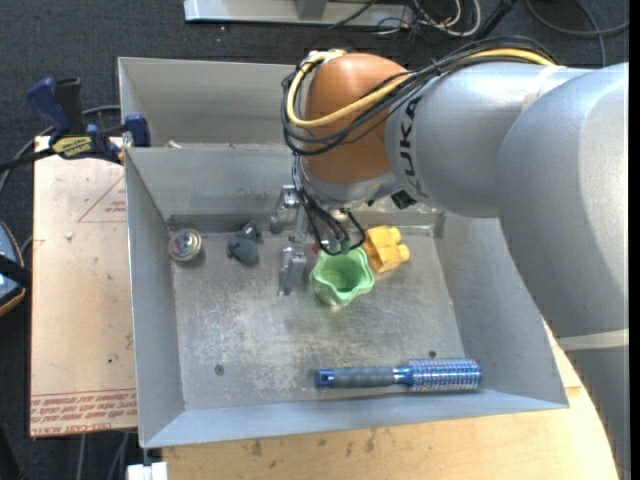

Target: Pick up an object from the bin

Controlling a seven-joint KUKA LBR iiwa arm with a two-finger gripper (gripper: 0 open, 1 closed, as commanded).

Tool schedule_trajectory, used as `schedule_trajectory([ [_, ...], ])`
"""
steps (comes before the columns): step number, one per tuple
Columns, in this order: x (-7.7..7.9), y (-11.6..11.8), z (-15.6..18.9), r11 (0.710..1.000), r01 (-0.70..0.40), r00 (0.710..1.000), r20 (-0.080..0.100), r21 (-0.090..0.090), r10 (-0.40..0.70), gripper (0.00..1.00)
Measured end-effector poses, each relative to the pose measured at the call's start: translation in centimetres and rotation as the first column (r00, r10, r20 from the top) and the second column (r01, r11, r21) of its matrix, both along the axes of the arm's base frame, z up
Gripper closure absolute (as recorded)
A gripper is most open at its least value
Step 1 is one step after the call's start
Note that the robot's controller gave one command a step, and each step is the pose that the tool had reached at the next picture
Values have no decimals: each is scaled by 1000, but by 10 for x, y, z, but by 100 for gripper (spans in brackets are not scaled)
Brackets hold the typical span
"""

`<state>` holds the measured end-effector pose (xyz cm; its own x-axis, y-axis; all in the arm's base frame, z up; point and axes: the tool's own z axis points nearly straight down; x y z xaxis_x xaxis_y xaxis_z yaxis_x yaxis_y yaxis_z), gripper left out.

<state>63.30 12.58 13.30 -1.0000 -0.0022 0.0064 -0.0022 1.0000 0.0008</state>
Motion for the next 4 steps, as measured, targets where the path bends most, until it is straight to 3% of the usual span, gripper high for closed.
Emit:
schedule_trajectory([
  [1, -43, 23, -23, 926, -378, 926, 5, 1, 378, 0],
  [2, -150, -35, 51, 866, -500, 866, 6, -1, 500, 0],
  [3, -143, -102, -51, 944, -330, 944, 19, -3, 330, 0],
  [4, -147, -100, -50, 943, -334, 943, 7, 1, 334, 100],
])
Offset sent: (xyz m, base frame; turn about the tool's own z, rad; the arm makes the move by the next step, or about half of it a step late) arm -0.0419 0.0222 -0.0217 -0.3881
